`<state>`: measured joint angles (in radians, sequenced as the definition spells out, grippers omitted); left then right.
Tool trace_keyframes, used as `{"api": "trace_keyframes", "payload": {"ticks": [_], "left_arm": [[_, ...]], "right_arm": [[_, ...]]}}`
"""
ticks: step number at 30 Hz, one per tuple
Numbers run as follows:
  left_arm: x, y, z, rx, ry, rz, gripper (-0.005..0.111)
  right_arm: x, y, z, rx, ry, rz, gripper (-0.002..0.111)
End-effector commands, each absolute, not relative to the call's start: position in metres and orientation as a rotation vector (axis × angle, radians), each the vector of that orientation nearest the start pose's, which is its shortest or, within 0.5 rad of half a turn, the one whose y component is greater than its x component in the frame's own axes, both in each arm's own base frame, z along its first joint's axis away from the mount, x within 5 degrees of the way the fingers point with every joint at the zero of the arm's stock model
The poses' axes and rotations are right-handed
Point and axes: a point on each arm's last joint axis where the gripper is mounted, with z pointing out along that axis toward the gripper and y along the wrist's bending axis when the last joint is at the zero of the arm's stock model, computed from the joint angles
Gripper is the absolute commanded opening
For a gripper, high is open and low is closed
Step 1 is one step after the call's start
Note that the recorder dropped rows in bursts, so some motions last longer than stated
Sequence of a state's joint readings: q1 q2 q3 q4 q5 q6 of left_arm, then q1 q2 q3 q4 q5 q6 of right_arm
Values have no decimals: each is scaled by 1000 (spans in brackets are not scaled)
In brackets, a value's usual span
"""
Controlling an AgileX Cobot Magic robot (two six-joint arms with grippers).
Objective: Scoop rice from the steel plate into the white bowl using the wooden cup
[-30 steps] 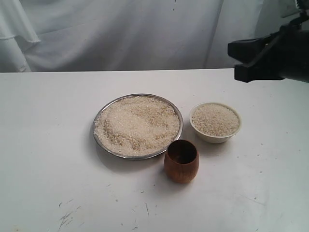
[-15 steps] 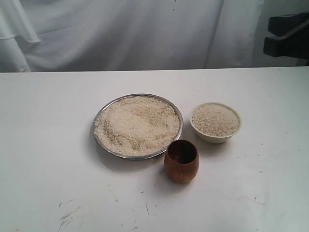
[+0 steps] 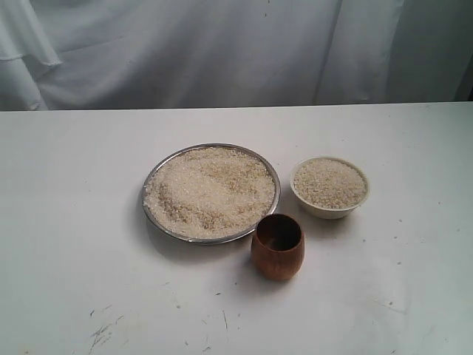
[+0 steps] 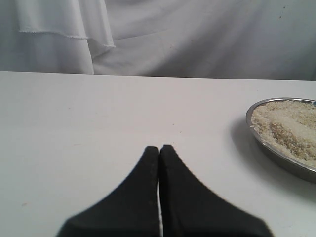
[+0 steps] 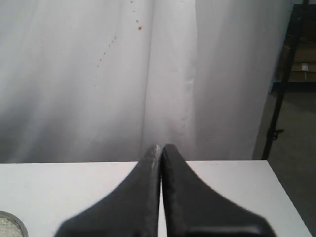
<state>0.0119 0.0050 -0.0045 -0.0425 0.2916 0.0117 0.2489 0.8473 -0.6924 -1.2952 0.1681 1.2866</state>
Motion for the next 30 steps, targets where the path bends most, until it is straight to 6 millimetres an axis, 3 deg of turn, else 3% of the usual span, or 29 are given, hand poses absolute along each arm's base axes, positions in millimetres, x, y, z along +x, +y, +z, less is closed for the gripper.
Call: {"api": "trace_keyframes", "payload": {"ticks": [1,7,12,23,30], "left_arm": [[55,-1,187,-30,1768,-27,0],[55,-1,187,-30,1768,-27,0],[55,-1,187,-30,1768,-27,0],[55,-1,187,-30,1768,-27,0],[55,-1,187,-30,1768,-27,0]], "right_arm": [[152,12,329,5,1694,23,0],[103,-6,286,99,1650,-26,0],[82,-8,265,107,1602,-27,0],[76,-2,266,35,1551,33,0],[76,4,258,-38,1614,48,0]]}}
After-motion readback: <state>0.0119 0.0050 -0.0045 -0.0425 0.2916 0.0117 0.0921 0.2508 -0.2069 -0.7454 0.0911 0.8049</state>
